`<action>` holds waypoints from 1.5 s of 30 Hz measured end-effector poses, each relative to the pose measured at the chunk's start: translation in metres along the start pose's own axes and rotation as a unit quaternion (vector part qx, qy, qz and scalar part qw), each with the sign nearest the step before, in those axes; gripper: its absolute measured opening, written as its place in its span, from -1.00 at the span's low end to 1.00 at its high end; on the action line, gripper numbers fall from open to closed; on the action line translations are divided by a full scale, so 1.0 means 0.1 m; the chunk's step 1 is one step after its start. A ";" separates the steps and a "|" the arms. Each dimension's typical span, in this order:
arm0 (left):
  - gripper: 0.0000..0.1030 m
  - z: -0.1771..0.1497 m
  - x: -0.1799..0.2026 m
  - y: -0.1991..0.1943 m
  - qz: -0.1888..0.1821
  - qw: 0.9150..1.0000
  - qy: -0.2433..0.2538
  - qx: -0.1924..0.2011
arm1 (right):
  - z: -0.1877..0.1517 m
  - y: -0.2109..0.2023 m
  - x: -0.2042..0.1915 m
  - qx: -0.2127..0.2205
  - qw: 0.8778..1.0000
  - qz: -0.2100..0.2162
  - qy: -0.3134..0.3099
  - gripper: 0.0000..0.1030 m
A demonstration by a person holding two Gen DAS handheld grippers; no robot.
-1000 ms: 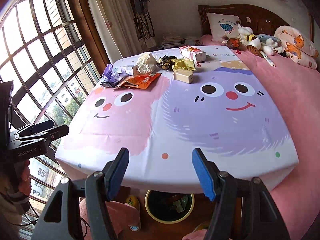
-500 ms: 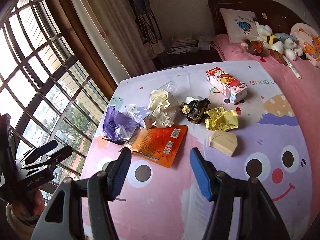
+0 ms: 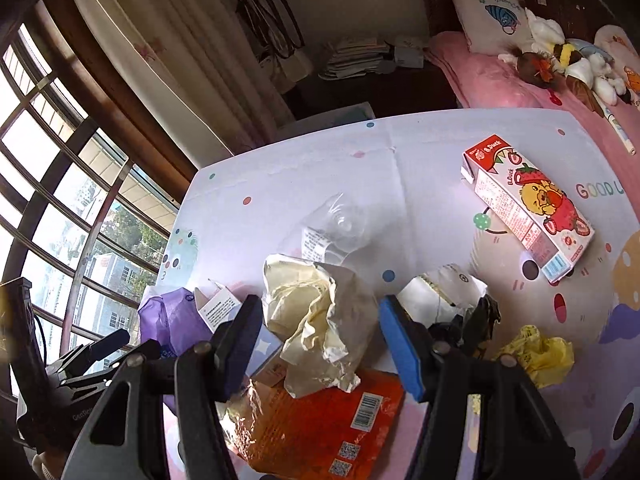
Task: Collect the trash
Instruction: 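Grasp the purple bag with the left gripper while the right gripper grasps the crumpled tissue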
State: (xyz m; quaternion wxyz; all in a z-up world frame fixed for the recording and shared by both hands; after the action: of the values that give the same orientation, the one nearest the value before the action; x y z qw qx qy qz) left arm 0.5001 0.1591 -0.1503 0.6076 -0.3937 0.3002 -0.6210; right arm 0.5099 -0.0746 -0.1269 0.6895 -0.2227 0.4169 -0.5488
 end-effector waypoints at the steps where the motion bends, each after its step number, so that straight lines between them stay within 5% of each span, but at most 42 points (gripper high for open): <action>1: 0.54 0.01 0.00 0.06 -0.001 1.000 -0.003 -0.003 | 0.01 0.06 0.00 -0.004 1.000 -0.001 0.000 0.18; 3: 0.50 0.01 0.01 0.16 -0.003 1.000 -0.006 -0.008 | 0.00 0.18 0.00 -0.012 1.000 -0.009 -0.003 0.19; 8: -0.56 -0.09 0.01 0.35 -0.014 0.999 -0.018 -0.038 | -0.05 0.27 0.00 -0.009 1.000 -0.009 -0.001 0.18; 9: -0.57 -0.11 0.01 0.36 -0.015 0.999 -0.020 -0.038 | -0.06 0.26 0.00 -0.008 1.000 -0.009 -0.003 0.13; 10: -0.65 -0.12 0.00 0.33 -0.011 0.999 -0.021 -0.032 | -0.06 0.26 0.00 -0.009 1.000 -0.012 -0.004 -0.15; 11: -0.72 -0.13 0.00 0.30 -0.008 0.999 -0.021 -0.027 | -0.08 0.26 0.00 -0.013 1.000 -0.011 -0.006 -0.16; 17: -0.79 -0.14 0.00 -0.10 -0.006 0.999 -0.033 0.009 | -0.08 -0.04 -0.08 0.021 0.999 -0.024 -0.032 -0.22; 26: -0.80 -0.41 0.31 -1.29 -0.050 0.996 -0.003 0.074 | -0.27 -1.18 -0.15 0.090 0.995 -0.001 -0.038 -0.22; 36: -0.79 -1.63 0.84 -2.50 -0.069 0.989 0.068 0.112 | -1.33 -2.40 0.10 0.102 0.994 0.024 -0.040 -0.22; 45: -0.78 -2.99 1.05 -2.86 -0.102 0.986 0.078 0.104 | -2.43 -3.11 0.20 0.119 0.990 0.024 -0.066 -0.22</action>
State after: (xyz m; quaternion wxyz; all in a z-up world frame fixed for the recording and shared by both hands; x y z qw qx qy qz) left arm 0.1017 0.0469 -0.0461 0.5531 -0.3071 0.2389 -0.7366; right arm 0.1341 -0.1492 -0.0300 0.7501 -0.1647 0.3078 -0.5617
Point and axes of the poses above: each gripper's, at about its wrist camera, not at the fingertips, and y roughly the way its jaws point, x to its right, z to its top, the point moved 5 cm from there along y, roughly the way its jaws point, and after that the axes turned 6 degrees about x, right-handed, at the moved point
